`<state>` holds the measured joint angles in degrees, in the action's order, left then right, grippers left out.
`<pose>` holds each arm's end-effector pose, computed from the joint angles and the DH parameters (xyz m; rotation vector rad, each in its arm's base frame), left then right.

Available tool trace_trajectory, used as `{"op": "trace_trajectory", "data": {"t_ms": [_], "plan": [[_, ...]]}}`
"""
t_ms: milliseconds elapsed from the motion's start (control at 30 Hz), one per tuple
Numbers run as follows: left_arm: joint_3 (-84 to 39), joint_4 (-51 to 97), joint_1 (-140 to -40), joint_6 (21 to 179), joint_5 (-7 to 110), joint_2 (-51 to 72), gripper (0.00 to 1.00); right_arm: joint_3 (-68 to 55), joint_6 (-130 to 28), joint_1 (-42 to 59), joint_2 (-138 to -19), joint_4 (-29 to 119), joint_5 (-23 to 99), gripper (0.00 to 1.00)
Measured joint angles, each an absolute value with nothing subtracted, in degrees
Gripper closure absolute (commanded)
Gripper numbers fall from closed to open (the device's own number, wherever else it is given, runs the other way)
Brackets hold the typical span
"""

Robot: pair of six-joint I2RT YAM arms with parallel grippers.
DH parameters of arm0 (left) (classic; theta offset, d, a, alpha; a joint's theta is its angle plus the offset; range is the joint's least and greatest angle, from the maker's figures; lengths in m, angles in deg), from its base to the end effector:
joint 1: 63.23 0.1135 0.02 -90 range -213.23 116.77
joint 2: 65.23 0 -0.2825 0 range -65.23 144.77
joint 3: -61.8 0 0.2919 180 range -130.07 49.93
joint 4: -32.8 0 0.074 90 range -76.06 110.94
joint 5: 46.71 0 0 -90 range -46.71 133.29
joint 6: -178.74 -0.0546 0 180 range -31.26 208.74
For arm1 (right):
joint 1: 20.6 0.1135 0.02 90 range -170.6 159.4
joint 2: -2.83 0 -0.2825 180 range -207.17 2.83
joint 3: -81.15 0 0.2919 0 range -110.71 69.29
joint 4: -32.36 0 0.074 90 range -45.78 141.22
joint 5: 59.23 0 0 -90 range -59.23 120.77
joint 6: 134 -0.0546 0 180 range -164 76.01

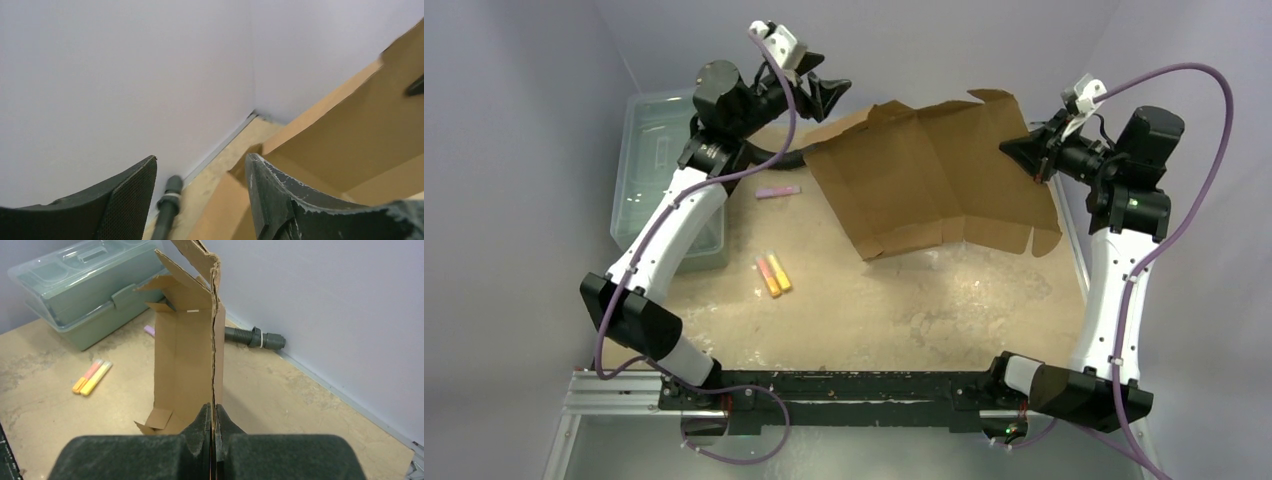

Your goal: Fold the paper box

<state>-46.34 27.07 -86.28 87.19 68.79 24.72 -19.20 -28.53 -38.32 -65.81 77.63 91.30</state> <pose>0.3749 -0.1851 0.5137 0.6589 1.2374 -0.6133 0.2654 -0.0349 0.5064 -0.6848 1.5707 0.5205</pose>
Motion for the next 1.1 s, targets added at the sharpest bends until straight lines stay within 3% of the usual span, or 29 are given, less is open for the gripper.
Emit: {"op": "trace_trajectory", "data": {"t_ms": [233,467,733,1100], "plan": [[-53.55,23.98,-86.39,93.97,73.42,25.93,0.33,-19.2,-26.17,-37.4,-65.81,78.81,91.34,1.0],[-66.38,21.12,-86.5,90.76,74.05,37.38,0.37,-19.2,-24.9,-36.61,-65.66,80.05,91.8,1.0],[-66.42,19.44,-86.5,89.91,77.07,47.89,0.38,-21.47,-22.24,-36.28,-65.35,83.24,91.93,1.0],[-64.17,22.13,-86.5,89.58,86.12,48.42,0.34,-21.71,-21.38,-36.09,-65.24,84.07,92.02,1.0]]}}
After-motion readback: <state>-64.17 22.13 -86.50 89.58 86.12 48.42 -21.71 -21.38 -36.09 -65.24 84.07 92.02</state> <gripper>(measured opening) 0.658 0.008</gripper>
